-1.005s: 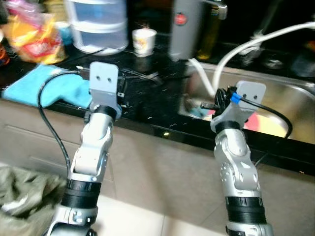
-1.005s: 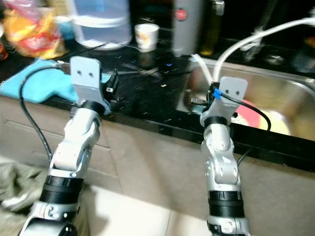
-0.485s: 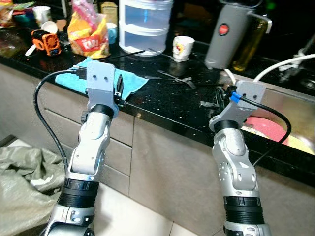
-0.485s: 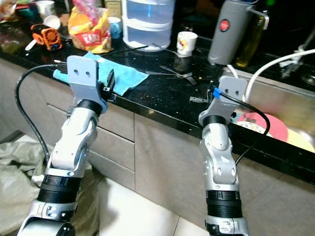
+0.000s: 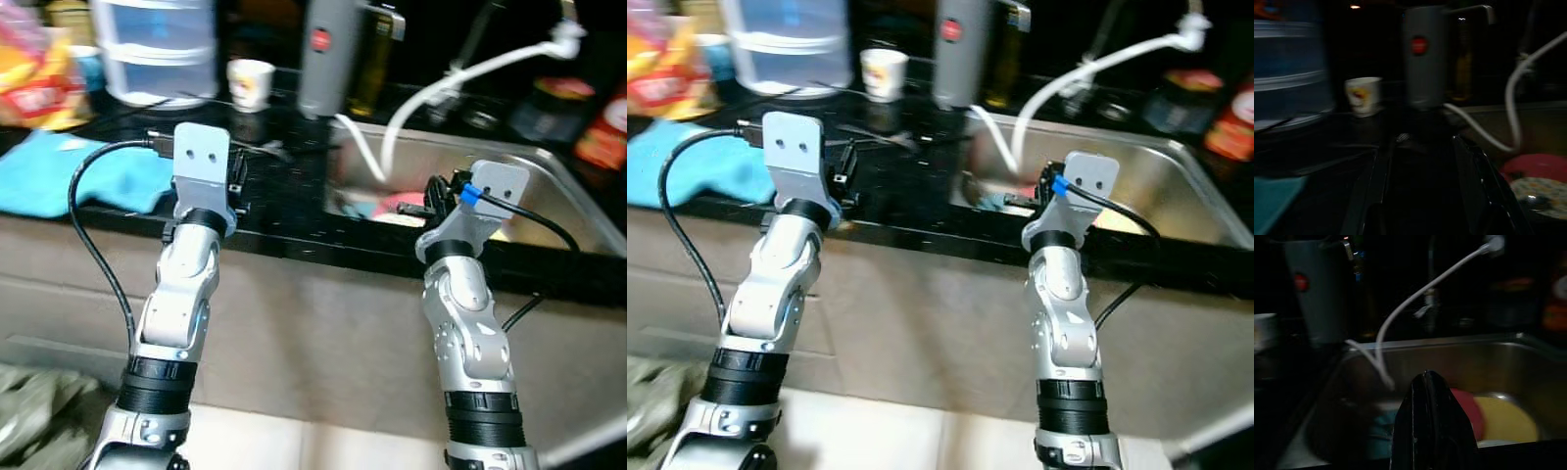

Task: Kitchen organization

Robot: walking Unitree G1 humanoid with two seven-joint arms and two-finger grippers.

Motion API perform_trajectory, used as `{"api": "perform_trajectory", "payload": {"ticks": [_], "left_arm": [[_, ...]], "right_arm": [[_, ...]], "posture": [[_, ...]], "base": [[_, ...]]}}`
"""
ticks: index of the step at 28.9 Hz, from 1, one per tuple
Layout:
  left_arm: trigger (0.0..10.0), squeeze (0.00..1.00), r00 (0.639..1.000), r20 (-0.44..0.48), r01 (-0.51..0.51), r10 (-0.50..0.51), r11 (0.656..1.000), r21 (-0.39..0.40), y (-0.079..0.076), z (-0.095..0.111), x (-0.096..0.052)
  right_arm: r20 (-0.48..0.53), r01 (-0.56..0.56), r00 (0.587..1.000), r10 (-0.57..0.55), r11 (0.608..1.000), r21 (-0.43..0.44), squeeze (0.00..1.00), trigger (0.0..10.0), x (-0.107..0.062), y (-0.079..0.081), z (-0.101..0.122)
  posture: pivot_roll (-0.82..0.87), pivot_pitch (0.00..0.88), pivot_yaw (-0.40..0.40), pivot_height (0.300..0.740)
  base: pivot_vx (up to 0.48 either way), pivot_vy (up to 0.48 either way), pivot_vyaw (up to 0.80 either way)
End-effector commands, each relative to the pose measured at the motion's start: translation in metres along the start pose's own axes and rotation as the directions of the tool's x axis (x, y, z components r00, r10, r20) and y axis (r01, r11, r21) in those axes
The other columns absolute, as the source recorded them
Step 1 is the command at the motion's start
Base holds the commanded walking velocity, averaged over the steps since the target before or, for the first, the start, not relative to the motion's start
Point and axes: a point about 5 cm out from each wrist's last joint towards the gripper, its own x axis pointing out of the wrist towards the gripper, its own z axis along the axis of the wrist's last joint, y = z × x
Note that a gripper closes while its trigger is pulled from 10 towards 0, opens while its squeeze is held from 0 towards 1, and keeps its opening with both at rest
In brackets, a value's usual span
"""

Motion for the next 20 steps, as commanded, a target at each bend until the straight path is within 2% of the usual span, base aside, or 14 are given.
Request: {"api": "perform_trajectory", "payload": {"ticks": [1,20], "left_arm": [[10.0,0.0,1.0,-0.015,-0.002,0.002,1.0,-0.004,0.0006,-0.002,0.0],[10.0,0.0,0.999,-0.033,0.015,-0.015,1.0,-0.022,-0.0013,-0.0028,0.0011]], "right_arm": [[-0.01,0.002,1.0,-0.002,1.0,-0.006,0.0,10.0,-0.0004,0.0,-0.0016],[-0.007,-0.001,1.0,0.001,1.0,-0.007,0.0,10.0,-0.0003,0.0006,-0.0008]], "posture": [[0.17,0.0,-0.077,0.74],[0.17,0.0,-0.077,0.74]], "base": [[0.0,0.0,0.0],[0.0,0.0,0.0]]}}
